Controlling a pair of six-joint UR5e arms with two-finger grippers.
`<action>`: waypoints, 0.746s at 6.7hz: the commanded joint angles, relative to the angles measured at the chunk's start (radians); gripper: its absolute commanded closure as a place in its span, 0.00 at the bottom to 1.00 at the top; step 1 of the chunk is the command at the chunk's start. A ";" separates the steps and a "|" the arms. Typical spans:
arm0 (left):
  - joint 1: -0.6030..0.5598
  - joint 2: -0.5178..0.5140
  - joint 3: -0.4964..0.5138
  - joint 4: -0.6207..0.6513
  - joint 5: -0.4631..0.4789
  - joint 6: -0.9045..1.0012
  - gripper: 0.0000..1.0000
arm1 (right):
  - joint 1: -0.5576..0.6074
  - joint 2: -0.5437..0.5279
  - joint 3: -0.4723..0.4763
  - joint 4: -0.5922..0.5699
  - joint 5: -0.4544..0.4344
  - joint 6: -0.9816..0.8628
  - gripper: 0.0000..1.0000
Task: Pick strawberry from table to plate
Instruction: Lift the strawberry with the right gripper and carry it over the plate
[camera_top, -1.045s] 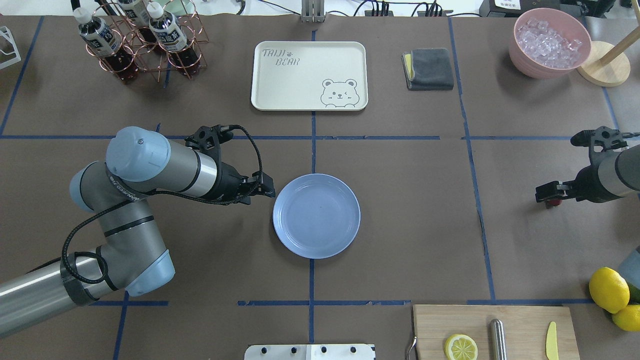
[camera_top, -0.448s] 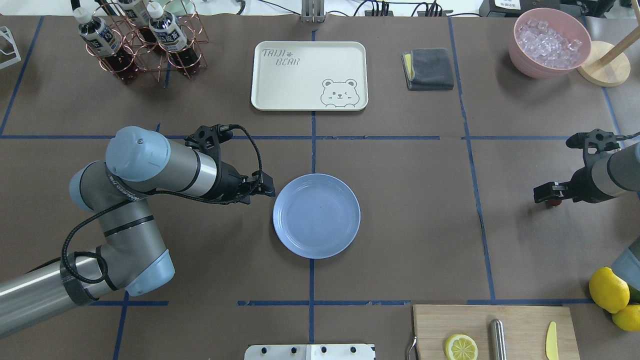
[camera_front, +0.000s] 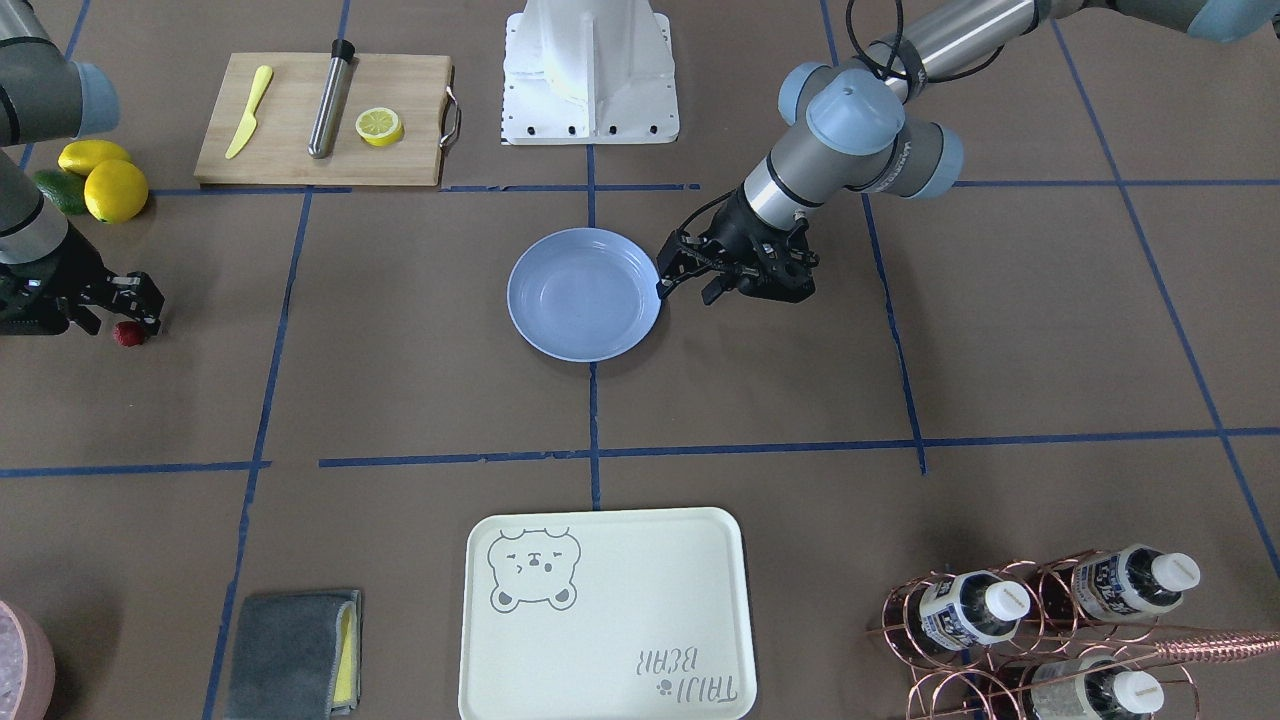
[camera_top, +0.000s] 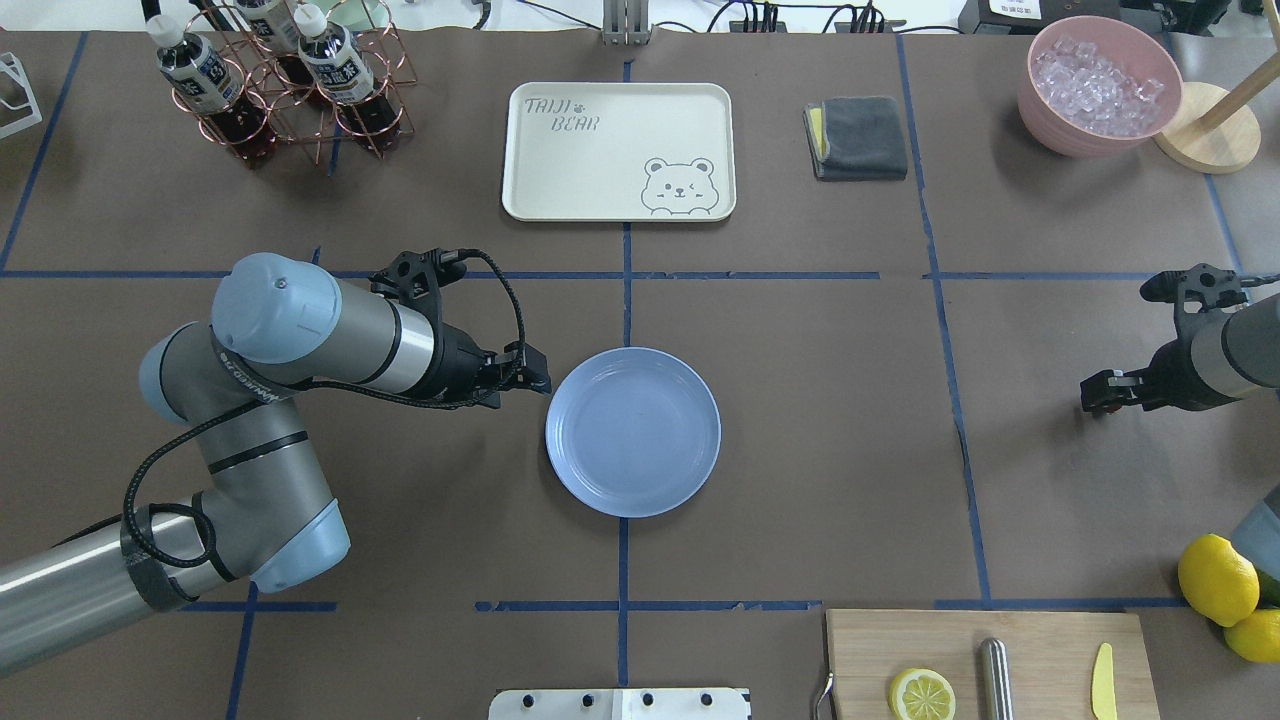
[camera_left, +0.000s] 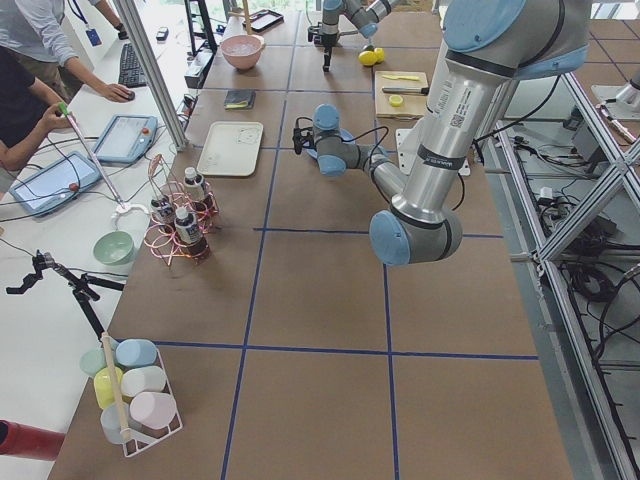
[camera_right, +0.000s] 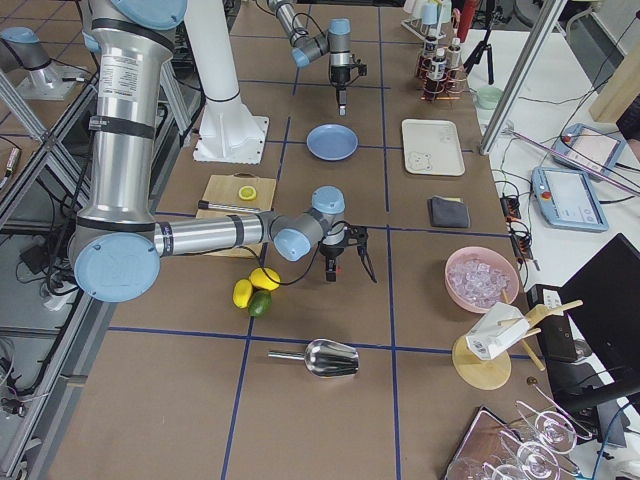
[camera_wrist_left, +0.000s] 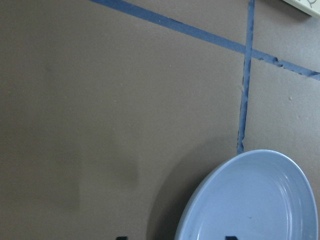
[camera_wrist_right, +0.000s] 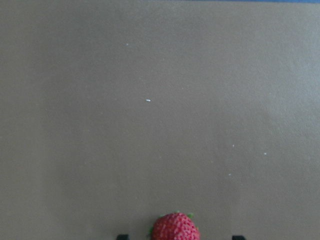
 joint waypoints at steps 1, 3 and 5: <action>-0.002 0.000 -0.001 0.000 0.000 0.000 0.28 | 0.000 0.000 0.001 0.000 0.000 0.002 0.67; -0.002 0.002 -0.010 0.000 0.000 -0.002 0.28 | 0.002 0.003 0.047 -0.009 0.003 0.005 1.00; -0.006 0.005 -0.032 0.000 0.000 -0.003 0.28 | -0.024 0.046 0.207 -0.087 0.013 0.198 1.00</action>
